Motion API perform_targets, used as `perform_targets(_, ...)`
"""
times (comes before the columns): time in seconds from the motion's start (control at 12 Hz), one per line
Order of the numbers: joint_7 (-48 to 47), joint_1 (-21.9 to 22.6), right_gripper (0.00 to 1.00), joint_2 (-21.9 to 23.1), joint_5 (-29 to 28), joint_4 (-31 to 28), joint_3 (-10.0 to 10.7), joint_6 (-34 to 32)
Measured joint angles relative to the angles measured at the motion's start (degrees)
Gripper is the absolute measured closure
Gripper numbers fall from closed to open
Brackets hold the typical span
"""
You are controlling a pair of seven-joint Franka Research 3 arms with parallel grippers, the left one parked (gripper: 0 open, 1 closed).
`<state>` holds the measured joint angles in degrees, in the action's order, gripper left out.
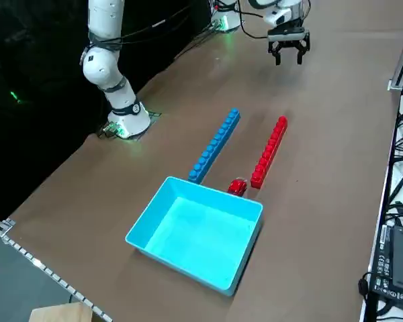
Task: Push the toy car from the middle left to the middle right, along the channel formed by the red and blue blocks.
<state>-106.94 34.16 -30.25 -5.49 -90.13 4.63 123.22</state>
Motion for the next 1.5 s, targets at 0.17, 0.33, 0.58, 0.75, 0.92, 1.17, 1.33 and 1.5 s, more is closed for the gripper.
perform_targets(0.17, 6.2, -0.9, 0.00, 2.0, 0.0, 0.1, 0.1, -1.9)
perform_targets(0.33, 15.0, -2.2, 0.00, 4.4, 0.0, 0.2, 0.1, -3.9)
perform_targets(0.58, 29.0, -4.7, 0.00, 8.5, 0.0, 0.4, 0.2, -8.5)
perform_targets(0.75, 37.8, -6.0, 0.00, 10.6, 0.1, 0.4, 0.3, -12.4)
perform_targets(0.92, 47.0, -7.7, 0.00, 12.0, 0.1, 0.4, 0.4, -14.9)
perform_targets(1.17, 59.5, -11.3, 0.00, 13.8, 0.3, 0.4, 0.6, -16.6)
perform_targets(1.33, 69.0, -14.1, 0.00, 15.5, 0.8, 0.4, 0.7, -18.3)
perform_targets(1.5, 77.6, -16.9, 0.00, 17.5, 1.0, 0.4, 0.8, -20.2)
